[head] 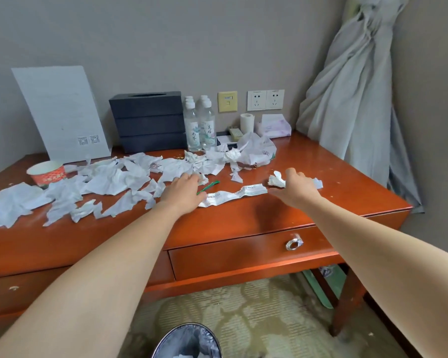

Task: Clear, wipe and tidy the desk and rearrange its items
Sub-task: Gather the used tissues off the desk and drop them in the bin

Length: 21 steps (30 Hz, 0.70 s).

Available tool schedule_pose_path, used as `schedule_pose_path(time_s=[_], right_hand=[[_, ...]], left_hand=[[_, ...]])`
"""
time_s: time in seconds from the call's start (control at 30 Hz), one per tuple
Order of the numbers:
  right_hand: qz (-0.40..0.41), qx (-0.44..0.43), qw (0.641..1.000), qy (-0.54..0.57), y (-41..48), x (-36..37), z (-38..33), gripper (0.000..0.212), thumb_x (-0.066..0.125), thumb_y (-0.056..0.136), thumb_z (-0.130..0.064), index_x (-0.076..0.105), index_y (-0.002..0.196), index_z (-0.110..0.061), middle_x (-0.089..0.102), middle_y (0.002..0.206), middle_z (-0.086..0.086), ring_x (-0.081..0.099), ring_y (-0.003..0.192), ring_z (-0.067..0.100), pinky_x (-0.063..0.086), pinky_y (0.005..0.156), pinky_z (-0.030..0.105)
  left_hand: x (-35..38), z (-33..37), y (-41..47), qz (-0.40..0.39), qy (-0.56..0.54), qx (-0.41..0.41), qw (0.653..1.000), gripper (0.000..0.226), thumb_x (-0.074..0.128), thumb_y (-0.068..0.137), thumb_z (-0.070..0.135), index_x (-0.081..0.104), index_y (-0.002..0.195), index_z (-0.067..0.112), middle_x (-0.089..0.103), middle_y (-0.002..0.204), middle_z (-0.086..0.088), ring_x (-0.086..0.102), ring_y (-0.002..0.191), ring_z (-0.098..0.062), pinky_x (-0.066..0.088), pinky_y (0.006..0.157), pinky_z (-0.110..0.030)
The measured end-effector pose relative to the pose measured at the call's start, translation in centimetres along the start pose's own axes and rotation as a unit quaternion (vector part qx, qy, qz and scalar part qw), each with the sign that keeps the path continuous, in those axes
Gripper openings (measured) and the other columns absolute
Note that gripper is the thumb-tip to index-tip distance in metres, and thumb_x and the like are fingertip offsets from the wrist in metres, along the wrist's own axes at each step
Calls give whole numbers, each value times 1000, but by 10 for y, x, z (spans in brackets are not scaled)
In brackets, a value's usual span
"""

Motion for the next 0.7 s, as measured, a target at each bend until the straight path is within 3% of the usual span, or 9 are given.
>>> schedule_pose_path(time_s=[0.23,0.43,0.57,0.7], right_hand=[[-10,28,999,-12,35,28,2,85,54,80,-73,34,144,-21,44,145,15,38,135,38,36,107,50],[-61,-19,998,17,41,51,-13,83,49,73,-82,43,137,-31,52,136,12,46,125,37,40,104,49],[-36,-17,999,7,37,54,-32,94,45,66,-89,46,138,-28,47,142,11,36,135,35,32,112,49],[-62,-47,997,29,32,62,-54,88,57,72,-80,45,140,-25,46,143,10,38,133,32,36,108,46]], left_hand=[[16,-29,37,-24,-9,1,1000,49,47,102,29,34,149,20,39,151,-10,45,133,-29,46,104,-44],[34,-24,55,-65,-24,18,997,56,50,101,34,29,150,17,39,152,-10,50,130,-28,49,99,-41],[39,-21,60,-53,-31,28,998,52,56,98,35,39,145,20,48,144,-8,51,127,-27,49,98,-41],[31,-25,62,-33,-57,28,997,43,65,94,30,53,134,20,61,129,-4,59,114,-23,52,94,-42]])
Point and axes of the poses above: each hand's wrist, its own y-axis towards the middle knuckle, its own x-axis out of the palm, z = x × y, the point moved 9 cm from there along y, towards the middle knuckle
